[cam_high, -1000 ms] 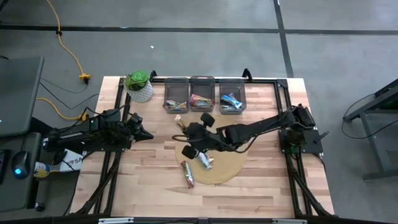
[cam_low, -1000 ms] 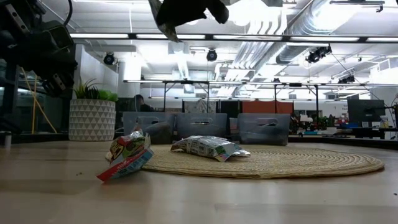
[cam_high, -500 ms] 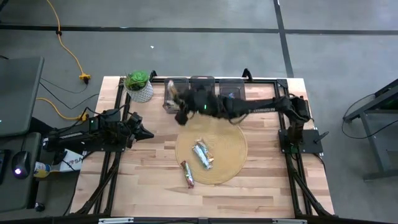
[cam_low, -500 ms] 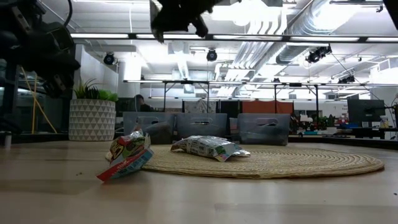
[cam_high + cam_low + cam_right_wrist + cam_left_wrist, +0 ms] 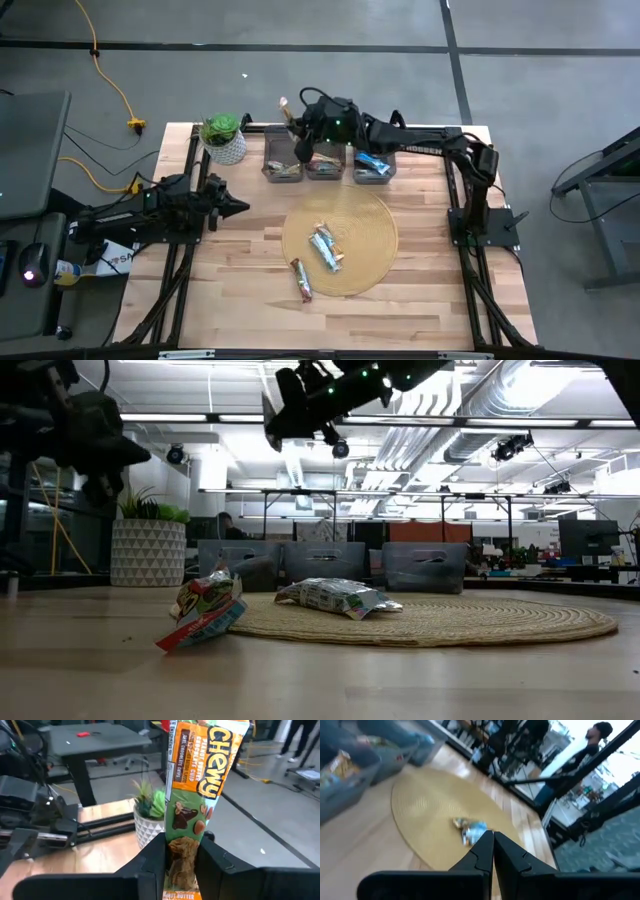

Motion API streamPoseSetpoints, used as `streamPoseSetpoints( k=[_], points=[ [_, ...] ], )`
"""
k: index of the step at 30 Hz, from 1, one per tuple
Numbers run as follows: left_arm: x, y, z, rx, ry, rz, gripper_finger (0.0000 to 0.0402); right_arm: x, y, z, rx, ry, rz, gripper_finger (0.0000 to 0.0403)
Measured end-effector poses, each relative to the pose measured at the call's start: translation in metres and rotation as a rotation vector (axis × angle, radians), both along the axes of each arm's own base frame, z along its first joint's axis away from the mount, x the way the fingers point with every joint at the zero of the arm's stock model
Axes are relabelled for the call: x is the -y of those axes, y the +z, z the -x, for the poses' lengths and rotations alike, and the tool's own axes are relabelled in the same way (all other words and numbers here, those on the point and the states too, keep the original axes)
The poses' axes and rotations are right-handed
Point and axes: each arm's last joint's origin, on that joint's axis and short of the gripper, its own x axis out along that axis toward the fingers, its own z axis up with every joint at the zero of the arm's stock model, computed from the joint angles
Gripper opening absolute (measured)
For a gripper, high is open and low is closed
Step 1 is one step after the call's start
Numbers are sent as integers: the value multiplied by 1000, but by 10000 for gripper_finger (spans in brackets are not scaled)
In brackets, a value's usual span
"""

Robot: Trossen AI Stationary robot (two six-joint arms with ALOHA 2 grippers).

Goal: Pick and place Granola Bars by type
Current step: Put the yellow granola bar into the left black bin

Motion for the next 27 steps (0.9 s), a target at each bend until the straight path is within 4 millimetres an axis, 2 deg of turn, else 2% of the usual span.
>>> streamPoseSetpoints(
  k=[5,13,20,27],
  points=[
    [-1,5,-1,50,40,-16,10,15,-10,-8,5,52,-17,71],
    [-2,9,-1,90,62,27,10,29,-33,-52,-209,155,-4,71],
    [-2,9,-1,94,71,95,10,49,-66,-74,-415,182,-54,71],
    [-1,9,-1,93,60,157,10,53,-109,-76,-578,216,-137,71]
  ],
)
